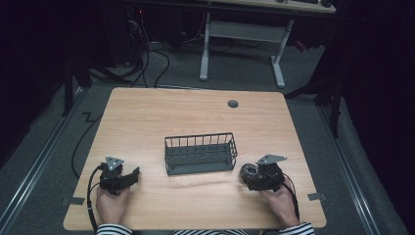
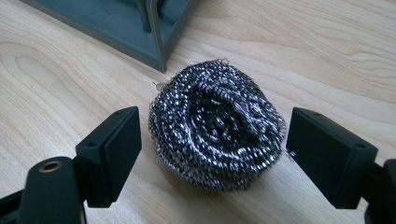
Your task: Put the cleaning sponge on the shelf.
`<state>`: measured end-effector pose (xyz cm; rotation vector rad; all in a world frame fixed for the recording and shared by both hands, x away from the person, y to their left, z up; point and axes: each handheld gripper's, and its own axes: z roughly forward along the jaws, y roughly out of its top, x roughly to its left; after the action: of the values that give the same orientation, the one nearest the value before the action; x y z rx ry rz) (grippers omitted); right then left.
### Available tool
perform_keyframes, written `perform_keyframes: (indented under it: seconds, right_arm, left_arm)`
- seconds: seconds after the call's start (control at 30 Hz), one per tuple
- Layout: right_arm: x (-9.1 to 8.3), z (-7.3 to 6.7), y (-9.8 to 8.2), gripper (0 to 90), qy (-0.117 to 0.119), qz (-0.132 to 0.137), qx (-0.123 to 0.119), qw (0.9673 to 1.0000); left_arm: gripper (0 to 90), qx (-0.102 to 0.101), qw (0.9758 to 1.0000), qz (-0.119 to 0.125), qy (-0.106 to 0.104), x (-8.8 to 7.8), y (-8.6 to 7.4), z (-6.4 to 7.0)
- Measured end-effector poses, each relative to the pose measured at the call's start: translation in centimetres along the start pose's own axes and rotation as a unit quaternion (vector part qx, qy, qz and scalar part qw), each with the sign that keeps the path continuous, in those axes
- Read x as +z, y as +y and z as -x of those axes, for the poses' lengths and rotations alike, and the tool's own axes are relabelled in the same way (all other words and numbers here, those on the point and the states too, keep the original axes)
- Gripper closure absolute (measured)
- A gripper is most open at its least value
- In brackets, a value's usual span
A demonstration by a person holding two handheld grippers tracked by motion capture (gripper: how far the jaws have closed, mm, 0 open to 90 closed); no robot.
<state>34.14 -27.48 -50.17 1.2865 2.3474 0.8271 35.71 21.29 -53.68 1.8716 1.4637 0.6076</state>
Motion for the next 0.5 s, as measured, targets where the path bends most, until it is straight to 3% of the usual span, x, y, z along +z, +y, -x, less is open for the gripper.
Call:
perform_keyframes:
  seconds: [0.27,0.37,0.5]
  right_arm:
    - [1.1,-0.3,0.1,23.7,-0.004,-0.022,-0.004,0.9997]
    - [1.1,-0.2,0.1,26.1,0.004,-0.016,-0.005,0.9999]
    - [0.9,-0.4,-0.1,28.0,-0.003,-0.006,-0.004,1.0]
  left_arm:
    - [29.7,0.0,1.0,0.0,-0.001,0.0,0.0,0.0]
    - [29.7,-0.001,1.0,0.0,-0.001,0.0,0.0,0.0]
    - [29.7,-0.002,1.0,0.001,-0.002,0.0,0.0,0.0]
